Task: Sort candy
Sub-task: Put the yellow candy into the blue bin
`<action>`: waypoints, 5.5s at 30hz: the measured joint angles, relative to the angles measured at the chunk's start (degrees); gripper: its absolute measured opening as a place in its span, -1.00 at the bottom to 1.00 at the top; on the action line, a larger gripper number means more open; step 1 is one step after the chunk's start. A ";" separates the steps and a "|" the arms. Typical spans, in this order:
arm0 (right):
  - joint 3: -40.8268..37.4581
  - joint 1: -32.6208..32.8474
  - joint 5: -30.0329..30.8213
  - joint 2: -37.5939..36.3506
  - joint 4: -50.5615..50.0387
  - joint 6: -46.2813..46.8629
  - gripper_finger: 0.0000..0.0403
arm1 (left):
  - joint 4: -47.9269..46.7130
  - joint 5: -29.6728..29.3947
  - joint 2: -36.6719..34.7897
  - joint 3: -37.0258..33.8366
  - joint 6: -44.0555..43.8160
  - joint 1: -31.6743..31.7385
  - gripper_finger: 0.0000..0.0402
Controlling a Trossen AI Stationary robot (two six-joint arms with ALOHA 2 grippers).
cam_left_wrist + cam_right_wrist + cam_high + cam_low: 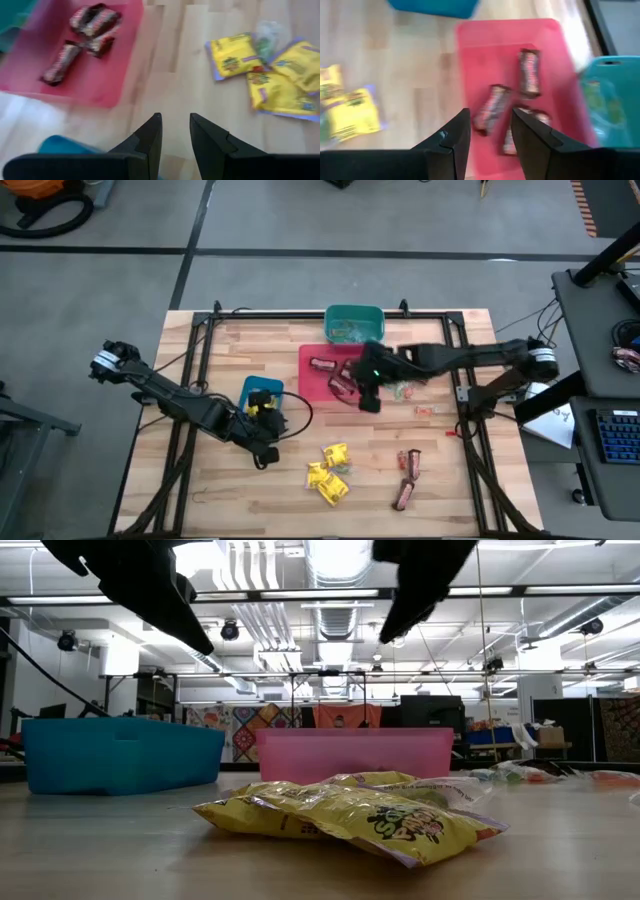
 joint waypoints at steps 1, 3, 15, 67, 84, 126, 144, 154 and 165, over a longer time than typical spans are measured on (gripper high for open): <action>-1.53 1.31 -0.02 -1.31 0.71 1.18 -0.35 | 0.74 0.38 0.33 0.00 0.10 -0.05 -0.58; -4.22 3.81 -0.01 -3.56 1.66 3.83 -0.35 | 1.73 1.46 0.96 0.00 0.16 -0.15 -0.58; -14.44 16.36 0.90 -8.19 6.12 13.49 -0.36 | 17.20 9.47 9.51 0.00 2.67 -0.87 -0.44; -14.88 23.74 4.58 -7.07 7.78 16.52 -0.37 | 33.72 15.08 28.70 0.00 4.29 -2.03 -0.99; -19.98 23.74 4.69 -7.05 12.98 16.54 -0.39 | 28.84 13.31 18.46 0.00 9.56 -2.14 -1.00; -22.94 24.11 4.56 -7.05 16.85 16.52 -0.40 | 37.05 16.05 28.00 -1.05 4.49 -1.50 -0.61; -22.94 24.11 4.82 -7.05 18.11 16.47 -0.40 | 24.00 12.71 12.41 -1.16 6.72 -1.03 -1.00; -22.92 24.09 6.81 -7.05 20.76 16.52 -0.40 | -22.36 -8.14 -4.66 -2.39 -25.88 -0.96 -1.00; -22.92 24.05 13.03 -7.05 21.63 17.39 -0.40 | -21.94 -11.22 -7.29 -12.64 -56.78 -0.28 -1.00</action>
